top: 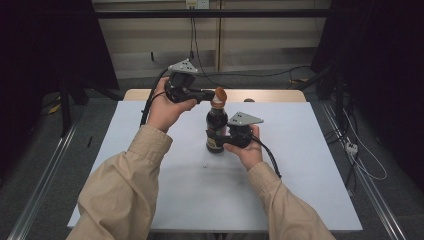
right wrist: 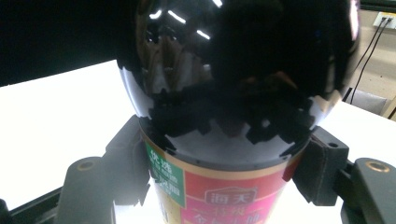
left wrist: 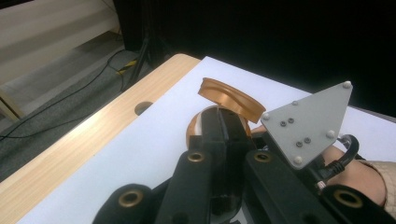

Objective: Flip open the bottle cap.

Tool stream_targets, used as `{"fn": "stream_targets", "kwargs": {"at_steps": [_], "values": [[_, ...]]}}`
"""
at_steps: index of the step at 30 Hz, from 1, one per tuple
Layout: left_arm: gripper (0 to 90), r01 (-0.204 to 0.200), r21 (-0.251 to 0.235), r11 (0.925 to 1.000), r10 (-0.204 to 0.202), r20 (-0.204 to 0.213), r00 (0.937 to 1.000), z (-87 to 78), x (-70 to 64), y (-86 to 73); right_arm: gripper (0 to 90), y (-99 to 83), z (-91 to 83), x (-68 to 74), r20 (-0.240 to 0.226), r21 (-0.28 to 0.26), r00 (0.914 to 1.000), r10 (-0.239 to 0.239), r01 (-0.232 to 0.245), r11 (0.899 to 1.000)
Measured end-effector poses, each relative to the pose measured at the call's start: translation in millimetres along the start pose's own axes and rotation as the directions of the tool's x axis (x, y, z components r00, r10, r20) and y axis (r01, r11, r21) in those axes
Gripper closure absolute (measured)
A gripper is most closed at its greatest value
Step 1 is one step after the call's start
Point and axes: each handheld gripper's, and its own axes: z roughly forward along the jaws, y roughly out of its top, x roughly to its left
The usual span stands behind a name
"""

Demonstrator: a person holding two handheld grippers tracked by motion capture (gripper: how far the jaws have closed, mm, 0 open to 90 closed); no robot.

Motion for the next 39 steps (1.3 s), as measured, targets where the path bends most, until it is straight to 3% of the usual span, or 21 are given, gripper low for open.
{"fn": "stream_targets", "kwargs": {"at_steps": [3,5,9,14,23,28,36,39], "values": [[90.0,-0.003,-0.003,1.0,0.003,0.002,1.0,-0.7,-0.1,0.8,30.5,0.0,0.0,0.2,0.0,0.002,1.0,0.001,-0.001,1.0],[90.0,0.022,-0.037,0.9991,-0.021,0.043,0.9989,0.0,-1.2,2.4,30.5,0.1,0.4,1.0,-0.003,0.002,1.0,-0.006,0.006,1.0],[90.0,-0.003,-0.04,0.9992,0.006,0.066,0.9978,9.7,-13.6,12.2,30.4,1.2,2.9,5.8,0.0,0.002,0.9994,-0.034,0.034,0.999],[90.0,-0.007,-0.034,0.9994,0.009,0.053,0.9986,14.8,-14.4,15.5,30.4,-0.4,0.5,2.3,0.0,0.002,1.0,-0.004,0.004,1.0],[90.0,-0.022,-0.032,0.9993,0.023,0.03,0.9993,3.7,-10.5,13.1,30.1,-0.7,0.4,0.8,0.001,0.0,1.0,0.006,-0.006,1.0],[89.9,-0.003,-0.038,0.9993,0.004,0.04,0.9992,-1.5,-9.0,6.4,29.7,-0.1,0.1,1.4,0.007,0.005,0.9998,0.018,-0.018,1.0],[72.9,0.019,-0.016,0.9997,-0.018,0.017,0.9997,-14.0,-4.0,-13.4,28.8,0.2,-1.3,1.1,0.008,0.014,0.9995,0.029,-0.029,0.999],[65.5,0.029,-0.01,0.9995,-0.029,0.005,0.9996,-19.8,-3.6,-22.4,26.0,0.0,-3.3,1.5,0.012,0.036,0.9985,0.053,-0.054,0.998]]}}
